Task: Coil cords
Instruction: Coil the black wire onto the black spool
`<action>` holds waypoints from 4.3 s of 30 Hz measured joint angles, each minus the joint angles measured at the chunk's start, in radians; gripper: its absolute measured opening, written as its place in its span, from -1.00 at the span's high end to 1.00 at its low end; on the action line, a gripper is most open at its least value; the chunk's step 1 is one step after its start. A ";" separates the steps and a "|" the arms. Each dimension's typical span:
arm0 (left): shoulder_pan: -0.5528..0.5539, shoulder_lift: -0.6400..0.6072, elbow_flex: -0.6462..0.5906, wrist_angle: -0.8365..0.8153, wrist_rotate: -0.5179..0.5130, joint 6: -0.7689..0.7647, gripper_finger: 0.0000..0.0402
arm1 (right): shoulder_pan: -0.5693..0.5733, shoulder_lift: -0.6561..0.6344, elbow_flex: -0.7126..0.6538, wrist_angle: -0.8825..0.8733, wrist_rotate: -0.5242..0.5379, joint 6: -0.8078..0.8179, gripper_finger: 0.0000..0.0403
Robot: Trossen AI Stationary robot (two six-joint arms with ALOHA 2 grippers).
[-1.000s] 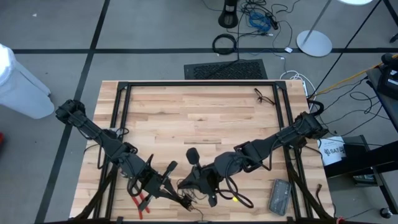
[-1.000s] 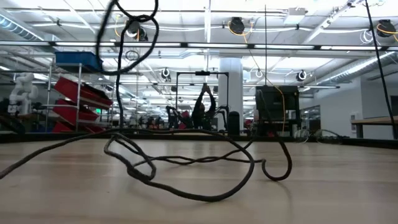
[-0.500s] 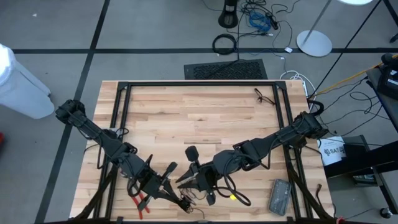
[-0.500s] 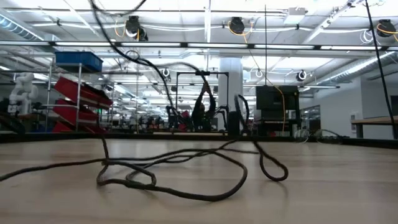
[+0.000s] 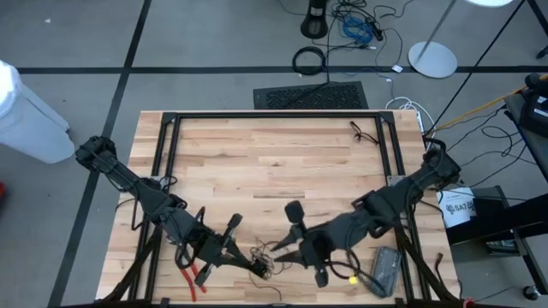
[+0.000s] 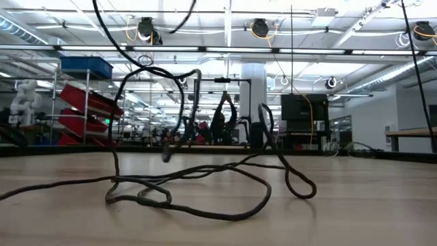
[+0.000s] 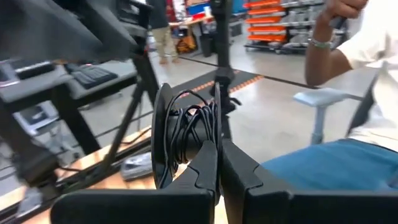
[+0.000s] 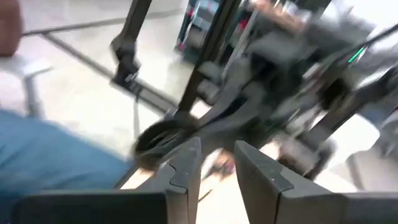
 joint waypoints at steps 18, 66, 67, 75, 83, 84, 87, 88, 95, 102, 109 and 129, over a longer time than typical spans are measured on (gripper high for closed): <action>0.000 -0.063 0.000 0.024 -0.114 -0.001 0.96 | 0.063 0.010 -0.623 0.645 0.385 0.124 0.57; 0.000 -0.062 0.000 0.025 -0.113 -0.008 0.96 | -0.056 0.146 -0.757 1.122 0.259 0.098 0.44; 0.000 -0.062 0.000 0.025 -0.113 -0.008 0.96 | -0.056 0.146 -0.757 1.118 0.259 0.100 0.49; 0.000 -0.062 0.000 0.032 -0.113 -0.007 0.96 | -0.056 0.147 -0.757 1.100 0.259 0.108 0.97; -0.006 -0.062 0.000 0.075 -0.137 0.011 0.96 | -0.039 0.147 -0.757 1.014 0.258 0.166 0.99; -0.011 -0.062 0.000 0.082 -0.158 0.023 0.96 | -0.033 0.147 -0.757 0.997 0.257 0.181 0.99; -0.022 -0.062 0.000 0.117 -0.211 0.069 0.96 | -0.020 0.147 -0.757 0.966 0.256 0.216 1.00; -0.023 -0.064 0.000 0.124 -0.220 0.074 0.96 | -0.018 0.147 -0.757 0.965 0.256 0.219 1.00; -0.031 -0.097 0.000 0.120 -0.289 0.069 0.96 | -0.004 0.147 -0.757 0.920 0.259 0.256 1.00; -0.036 -0.161 0.000 0.012 -0.320 -0.060 0.96 | 0.023 0.147 -0.757 0.788 0.309 0.338 1.00; -0.066 -0.180 0.000 -0.036 -0.321 -0.065 0.96 | 0.045 0.147 -0.757 0.720 0.346 0.383 1.00; -0.080 -0.219 -0.001 -0.143 -0.322 -0.144 0.96 | 0.055 0.097 -0.757 0.514 0.337 0.496 1.00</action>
